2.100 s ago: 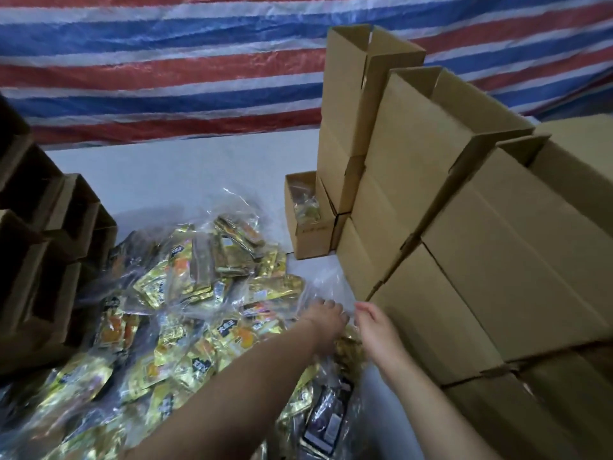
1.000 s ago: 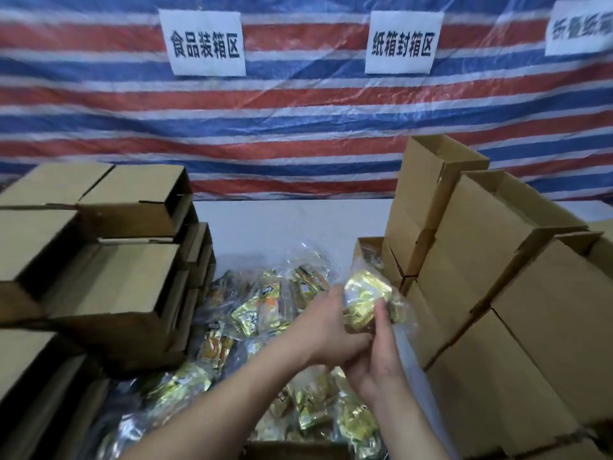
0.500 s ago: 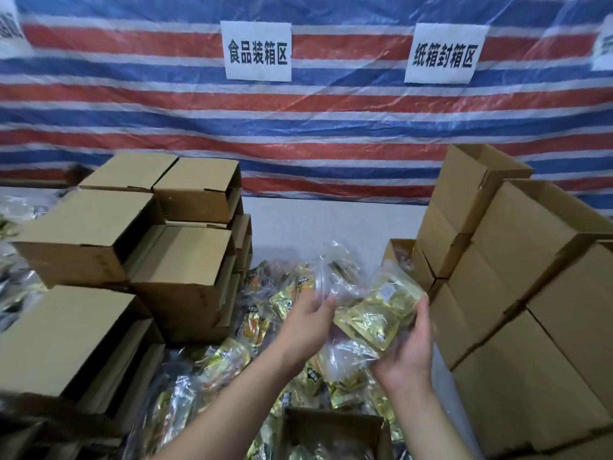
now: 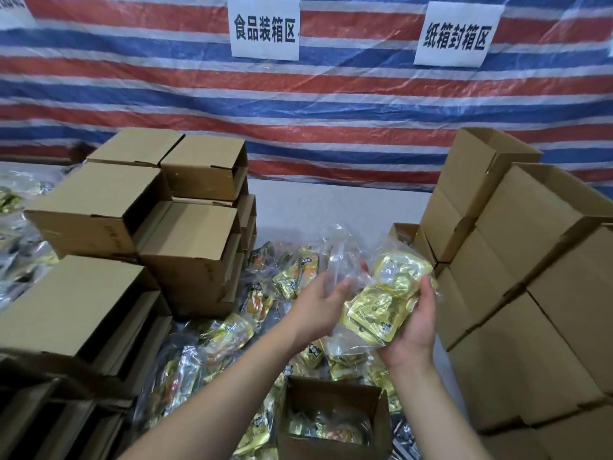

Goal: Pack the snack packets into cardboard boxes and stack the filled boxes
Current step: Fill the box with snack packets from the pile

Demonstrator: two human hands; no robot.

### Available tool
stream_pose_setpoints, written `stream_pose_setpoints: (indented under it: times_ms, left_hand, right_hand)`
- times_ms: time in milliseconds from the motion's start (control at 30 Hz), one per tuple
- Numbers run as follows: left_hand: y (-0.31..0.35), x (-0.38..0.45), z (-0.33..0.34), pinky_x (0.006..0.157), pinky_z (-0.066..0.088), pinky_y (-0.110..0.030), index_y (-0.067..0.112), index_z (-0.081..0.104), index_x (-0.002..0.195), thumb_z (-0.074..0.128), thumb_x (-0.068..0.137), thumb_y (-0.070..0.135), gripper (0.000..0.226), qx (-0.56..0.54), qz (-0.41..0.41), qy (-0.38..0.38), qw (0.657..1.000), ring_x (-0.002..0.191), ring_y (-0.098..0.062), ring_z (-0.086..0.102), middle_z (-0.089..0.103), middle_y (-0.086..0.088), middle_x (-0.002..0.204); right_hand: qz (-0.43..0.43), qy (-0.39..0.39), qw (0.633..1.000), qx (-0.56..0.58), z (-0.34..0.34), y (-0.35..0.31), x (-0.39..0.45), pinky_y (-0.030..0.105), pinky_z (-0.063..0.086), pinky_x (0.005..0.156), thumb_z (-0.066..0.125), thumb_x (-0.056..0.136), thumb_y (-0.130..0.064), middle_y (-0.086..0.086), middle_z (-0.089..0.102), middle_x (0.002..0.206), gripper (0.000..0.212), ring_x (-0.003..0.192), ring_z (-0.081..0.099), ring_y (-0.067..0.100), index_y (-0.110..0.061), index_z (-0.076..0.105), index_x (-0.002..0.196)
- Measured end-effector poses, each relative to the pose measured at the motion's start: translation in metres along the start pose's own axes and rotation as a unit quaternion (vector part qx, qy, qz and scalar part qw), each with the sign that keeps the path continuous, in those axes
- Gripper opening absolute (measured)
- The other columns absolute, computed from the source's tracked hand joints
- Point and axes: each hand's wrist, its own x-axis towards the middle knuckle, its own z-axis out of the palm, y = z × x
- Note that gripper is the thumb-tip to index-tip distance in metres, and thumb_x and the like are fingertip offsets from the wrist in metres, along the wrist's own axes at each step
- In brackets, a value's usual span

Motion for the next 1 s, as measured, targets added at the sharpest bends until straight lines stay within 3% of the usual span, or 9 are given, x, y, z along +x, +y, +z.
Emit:
stream_pose_setpoints:
  times_ms: [100,200,267,367,533,600,733,833,1000]
  left_hand:
    - [-0.024,-0.006,-0.003,0.051,0.051,-0.020,0.017,0.044,0.142,0.049,0.097,0.057,0.061,-0.056,-0.042,-0.015,0.997,0.066,-0.002,0.064,0.064,0.001,0.103]
    - [-0.063,-0.018,-0.014,0.077,0.057,-0.024,0.019,0.050,0.135,0.048,0.097,0.056,0.053,-0.011,-0.052,-0.029,0.998,0.082,-0.002,0.066,0.066,-0.001,0.116]
    - [-0.100,-0.028,-0.023,0.095,0.050,-0.024,0.024,0.050,0.140,0.049,0.097,0.056,0.053,0.115,-0.051,-0.049,0.991,0.107,0.001,0.059,0.060,0.006,0.131]
    - [-0.148,-0.043,-0.027,0.109,0.036,-0.028,0.029,0.036,0.151,0.049,0.097,0.057,0.062,0.204,-0.093,-0.106,0.969,0.136,-0.011,0.043,0.042,0.008,0.153]
    - [-0.178,-0.053,-0.016,0.104,0.039,-0.023,0.024,0.045,0.146,0.036,0.105,0.048,0.048,0.111,-0.168,-0.126,0.971,0.128,-0.013,0.047,0.048,0.002,0.148]
    - [-0.176,-0.055,-0.014,0.081,0.039,-0.008,0.028,0.050,0.139,0.034,0.106,0.047,0.041,0.082,-0.162,-0.121,0.976,0.114,-0.003,0.048,0.050,0.014,0.133]
    - [-0.177,-0.059,-0.010,0.066,0.036,-0.001,0.025,0.058,0.127,0.035,0.107,0.043,0.035,0.036,-0.161,-0.098,0.981,0.097,0.008,0.052,0.059,0.015,0.113]
    - [-0.180,-0.060,-0.006,0.071,0.042,-0.005,0.025,0.061,0.117,0.036,0.107,0.042,0.031,0.027,-0.158,-0.089,0.983,0.099,0.003,0.059,0.066,0.009,0.110]
    - [-0.187,-0.062,-0.002,0.082,0.049,-0.022,0.028,0.061,0.107,0.037,0.105,0.046,0.030,0.045,-0.149,-0.081,0.985,0.097,-0.006,0.062,0.068,0.007,0.104]
  right_hand:
    - [-0.001,0.023,0.999,-0.026,0.002,-0.004,0.000,0.043,0.059,0.075,0.069,0.077,-0.048,0.016,0.071,0.112,0.056,0.091,0.071,0.031,-0.012,0.071,0.120]
    - [0.008,0.052,0.981,-0.184,0.004,-0.014,-0.004,0.033,0.057,0.059,0.067,0.079,-0.041,0.007,0.068,0.082,0.025,0.065,0.067,0.021,-0.019,0.076,0.087]
    - [0.007,0.063,0.943,-0.328,-0.001,-0.016,-0.009,0.035,0.058,0.065,0.070,0.078,-0.035,0.009,0.068,0.085,0.027,0.071,0.068,0.023,-0.014,0.073,0.095]
    - [-0.020,0.005,0.840,-0.543,-0.009,-0.011,-0.019,0.023,0.054,0.084,0.077,0.078,-0.029,-0.001,0.072,0.110,0.044,0.106,0.068,0.018,-0.019,0.065,0.120]
    - [0.102,-0.196,0.614,-0.758,-0.019,0.025,-0.034,0.003,0.044,0.080,0.078,0.077,-0.052,-0.032,0.063,0.112,0.056,0.103,0.061,-0.010,-0.058,0.054,0.127]
    - [0.143,-0.236,0.523,-0.806,-0.028,0.043,-0.036,0.012,0.050,0.081,0.071,0.073,-0.062,-0.026,0.067,0.106,0.053,0.094,0.063,-0.007,-0.051,0.057,0.123]
    - [0.242,-0.237,0.436,-0.834,-0.058,0.067,-0.030,0.032,0.057,0.083,0.061,0.072,-0.039,-0.011,0.071,0.101,0.048,0.087,0.066,0.010,-0.043,0.058,0.120]
    - [0.298,-0.252,0.429,-0.814,-0.078,0.083,-0.029,0.031,0.053,0.089,0.061,0.081,-0.035,-0.008,0.071,0.106,0.035,0.099,0.067,0.017,-0.034,0.061,0.116]
    - [0.352,-0.246,0.408,-0.806,-0.106,0.103,-0.026,0.037,0.040,0.111,0.070,0.088,-0.040,-0.001,0.052,0.146,0.068,0.131,0.051,0.020,-0.035,0.040,0.149]
